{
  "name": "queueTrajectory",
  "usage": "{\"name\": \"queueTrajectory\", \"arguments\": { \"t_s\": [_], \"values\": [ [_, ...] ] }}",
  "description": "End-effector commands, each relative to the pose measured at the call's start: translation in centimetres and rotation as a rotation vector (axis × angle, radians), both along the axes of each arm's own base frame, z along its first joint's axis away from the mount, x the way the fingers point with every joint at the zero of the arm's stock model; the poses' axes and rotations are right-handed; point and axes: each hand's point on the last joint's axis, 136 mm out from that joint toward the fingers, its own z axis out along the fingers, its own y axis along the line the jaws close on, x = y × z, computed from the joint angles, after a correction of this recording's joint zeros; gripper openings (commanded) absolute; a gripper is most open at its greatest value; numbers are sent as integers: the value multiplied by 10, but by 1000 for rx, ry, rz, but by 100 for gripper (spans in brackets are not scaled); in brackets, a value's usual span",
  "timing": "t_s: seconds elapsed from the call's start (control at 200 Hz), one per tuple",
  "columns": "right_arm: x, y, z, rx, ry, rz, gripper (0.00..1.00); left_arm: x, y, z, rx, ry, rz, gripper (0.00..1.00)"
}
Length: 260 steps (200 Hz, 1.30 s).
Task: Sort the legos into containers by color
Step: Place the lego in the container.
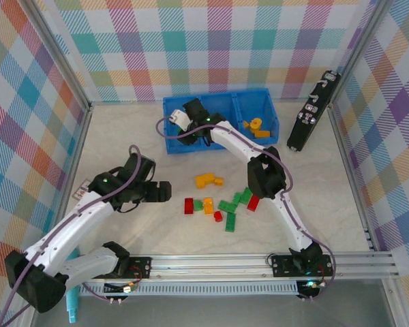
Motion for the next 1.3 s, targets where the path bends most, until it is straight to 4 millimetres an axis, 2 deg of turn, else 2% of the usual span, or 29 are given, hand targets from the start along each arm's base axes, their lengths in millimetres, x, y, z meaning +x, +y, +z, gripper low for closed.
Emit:
{"name": "queueTrajectory", "arguments": {
  "t_s": [0.0, 0.235, 0.435, 0.615, 0.735, 0.86, 0.95, 1.085, 1.17, 1.295],
  "values": [
    [4, 2, 15, 27, -30, 6, 53, 4, -18, -11, -55, 25, 52, 91],
    [-3, 5, 53, 85, -63, 31, 62, 16, -43, -38, -81, 73, 129, 90],
    [-13, -5, 88, 107, -103, 29, 63, 9, -55, -73, 1, 152, 114, 88],
    [-28, -28, 125, 115, -180, 8, 64, 3, -64, -96, 70, 203, 84, 87],
    [-37, -47, 140, 104, -215, -26, 66, 2, -72, -102, 95, 216, 59, 86],
    [-42, -76, 153, 109, -229, -109, 67, -1, -78, -112, 115, 234, 39, 86],
    [-48, -99, 157, 129, -212, -175, 68, -4, -81, -121, 123, 250, 31, 86],
    [-64, -126, 152, 135, -169, -235, 69, -5, -87, -128, 118, 265, 16, 86],
    [-77, -137, 140, 118, -125, -252, 69, -4, -93, -130, 103, 264, 3, 86],
    [-95, -149, 103, 51, -46, -250, 70, -3, -99, -135, 95, 271, -10, 85]
  ]
}}
